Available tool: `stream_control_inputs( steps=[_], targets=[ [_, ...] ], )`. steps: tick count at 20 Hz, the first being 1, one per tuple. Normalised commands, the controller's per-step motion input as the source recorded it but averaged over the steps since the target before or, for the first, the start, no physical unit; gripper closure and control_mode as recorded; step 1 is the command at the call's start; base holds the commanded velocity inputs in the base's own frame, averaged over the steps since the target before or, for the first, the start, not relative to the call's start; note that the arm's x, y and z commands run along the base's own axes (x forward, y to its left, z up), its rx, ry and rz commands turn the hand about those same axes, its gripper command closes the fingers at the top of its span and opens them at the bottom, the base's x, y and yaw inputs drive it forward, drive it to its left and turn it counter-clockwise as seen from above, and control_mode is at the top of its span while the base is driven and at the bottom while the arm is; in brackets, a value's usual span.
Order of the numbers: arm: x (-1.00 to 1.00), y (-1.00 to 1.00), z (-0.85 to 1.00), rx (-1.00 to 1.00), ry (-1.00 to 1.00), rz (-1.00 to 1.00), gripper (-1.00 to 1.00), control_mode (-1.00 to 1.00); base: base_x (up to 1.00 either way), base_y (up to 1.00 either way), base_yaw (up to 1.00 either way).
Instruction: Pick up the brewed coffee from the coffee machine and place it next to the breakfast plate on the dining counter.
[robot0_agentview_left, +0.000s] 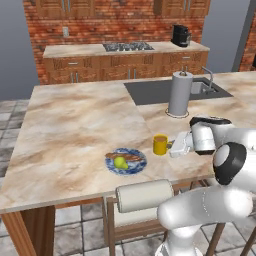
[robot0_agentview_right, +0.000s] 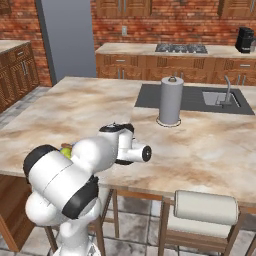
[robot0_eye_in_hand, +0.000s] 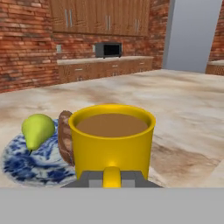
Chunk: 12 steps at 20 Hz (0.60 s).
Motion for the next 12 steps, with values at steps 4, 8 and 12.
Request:
stream_control_inputs(
  steps=[4,8,12],
  targets=[
    [0.33,-0.09,-0.34,0.0,0.0,0.0,1.0,-1.0,0.0,0.0,0.0],
    [0.34,0.0,-0.35,0.0,0.0,0.0,1.0,-1.0,0.0,0.0,0.0],
    [0.36,0.0,-0.33,0.0,0.0,0.0,1.0,-1.0,0.0,0.0,0.0]
  ],
)
